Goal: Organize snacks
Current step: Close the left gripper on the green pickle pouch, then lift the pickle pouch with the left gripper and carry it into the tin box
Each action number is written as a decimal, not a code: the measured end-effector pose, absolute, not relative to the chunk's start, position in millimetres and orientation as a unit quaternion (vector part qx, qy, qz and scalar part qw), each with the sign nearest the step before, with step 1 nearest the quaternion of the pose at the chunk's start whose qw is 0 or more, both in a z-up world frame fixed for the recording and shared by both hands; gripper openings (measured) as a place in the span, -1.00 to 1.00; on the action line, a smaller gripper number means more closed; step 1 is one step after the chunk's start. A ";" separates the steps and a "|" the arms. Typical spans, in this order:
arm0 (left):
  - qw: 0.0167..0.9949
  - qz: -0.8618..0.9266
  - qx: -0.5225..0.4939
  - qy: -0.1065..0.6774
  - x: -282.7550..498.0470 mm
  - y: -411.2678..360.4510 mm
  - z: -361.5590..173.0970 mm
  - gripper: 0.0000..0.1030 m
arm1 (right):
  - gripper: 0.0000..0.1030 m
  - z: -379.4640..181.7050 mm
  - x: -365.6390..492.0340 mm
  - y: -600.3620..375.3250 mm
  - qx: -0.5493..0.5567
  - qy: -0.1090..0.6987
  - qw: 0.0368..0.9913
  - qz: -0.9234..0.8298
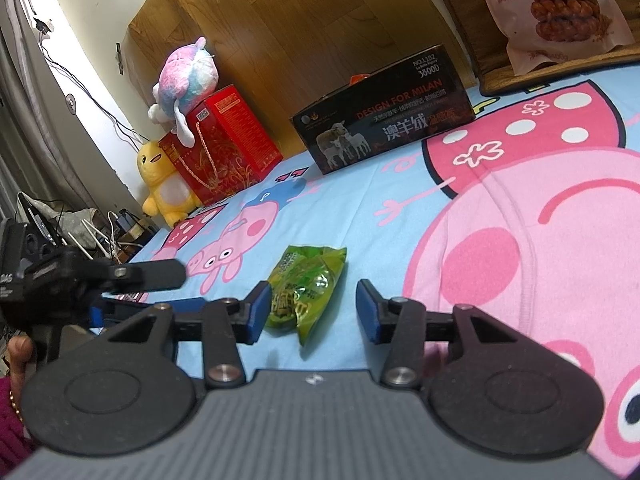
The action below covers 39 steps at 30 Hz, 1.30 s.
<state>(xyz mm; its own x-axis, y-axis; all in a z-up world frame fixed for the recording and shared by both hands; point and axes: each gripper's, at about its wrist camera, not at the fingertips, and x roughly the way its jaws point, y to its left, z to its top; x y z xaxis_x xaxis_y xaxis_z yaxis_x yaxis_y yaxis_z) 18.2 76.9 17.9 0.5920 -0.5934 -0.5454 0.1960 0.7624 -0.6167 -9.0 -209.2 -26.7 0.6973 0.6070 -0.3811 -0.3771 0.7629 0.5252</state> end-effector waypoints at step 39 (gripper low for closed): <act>0.835 -0.344 -0.242 0.355 121.3 26.3 76.5 -0.16 | -0.76 28.9 97.4 -256.5 0.402 0.278 0.810 0.323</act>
<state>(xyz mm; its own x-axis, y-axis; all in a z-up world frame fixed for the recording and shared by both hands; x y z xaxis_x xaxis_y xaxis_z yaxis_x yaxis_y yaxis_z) 121.3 26.3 76.5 0.5119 -0.7456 -0.4266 0.4018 0.6468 -0.6483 97.4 -256.5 28.9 0.6366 0.7475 -0.1898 -0.3005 0.4671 0.8316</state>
